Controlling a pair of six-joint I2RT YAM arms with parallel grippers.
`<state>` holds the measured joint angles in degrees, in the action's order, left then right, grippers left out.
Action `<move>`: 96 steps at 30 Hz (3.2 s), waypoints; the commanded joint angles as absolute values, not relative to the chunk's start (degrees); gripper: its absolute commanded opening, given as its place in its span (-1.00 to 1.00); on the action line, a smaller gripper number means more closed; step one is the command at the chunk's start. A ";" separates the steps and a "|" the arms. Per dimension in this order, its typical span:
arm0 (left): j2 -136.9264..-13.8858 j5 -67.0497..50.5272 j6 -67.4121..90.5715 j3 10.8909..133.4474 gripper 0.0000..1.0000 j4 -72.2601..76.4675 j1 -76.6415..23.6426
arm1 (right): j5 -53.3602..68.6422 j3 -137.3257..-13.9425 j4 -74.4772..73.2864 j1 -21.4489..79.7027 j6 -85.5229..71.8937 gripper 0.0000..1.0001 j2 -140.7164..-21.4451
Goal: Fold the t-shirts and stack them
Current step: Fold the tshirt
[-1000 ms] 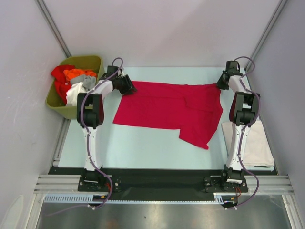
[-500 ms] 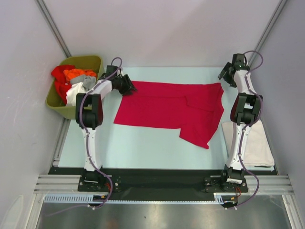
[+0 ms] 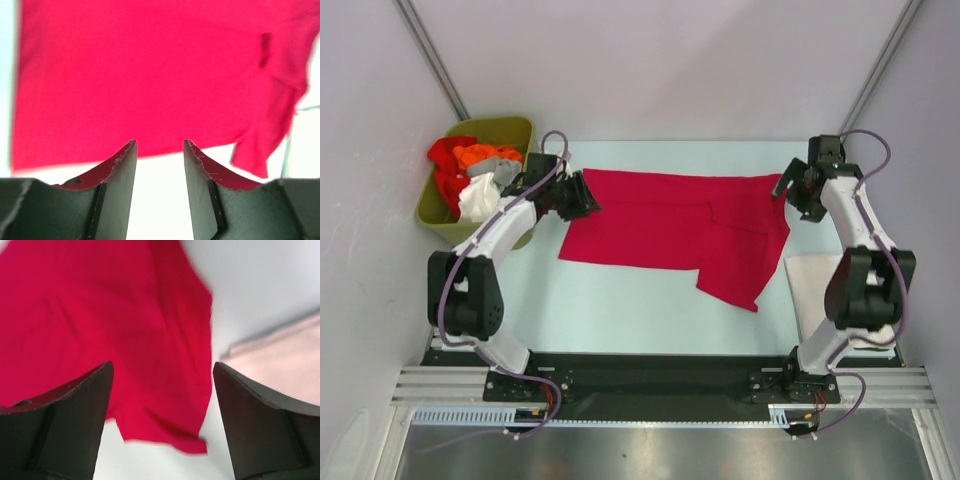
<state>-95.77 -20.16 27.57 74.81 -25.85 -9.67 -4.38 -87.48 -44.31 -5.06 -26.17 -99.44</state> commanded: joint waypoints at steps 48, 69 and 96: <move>-70.14 30.67 52.38 43.18 -0.05 -19.37 -15.21 | 16.35 -50.98 -51.68 2.72 -29.53 0.69 -58.71; -86.66 28.13 60.91 42.36 -0.01 -11.34 -14.68 | 14.15 -52.82 -57.39 2.72 -27.60 0.69 -55.99; -93.87 24.35 56.96 45.79 -0.49 -10.46 -13.18 | 12.57 -49.93 -57.92 2.46 -31.64 0.69 -55.02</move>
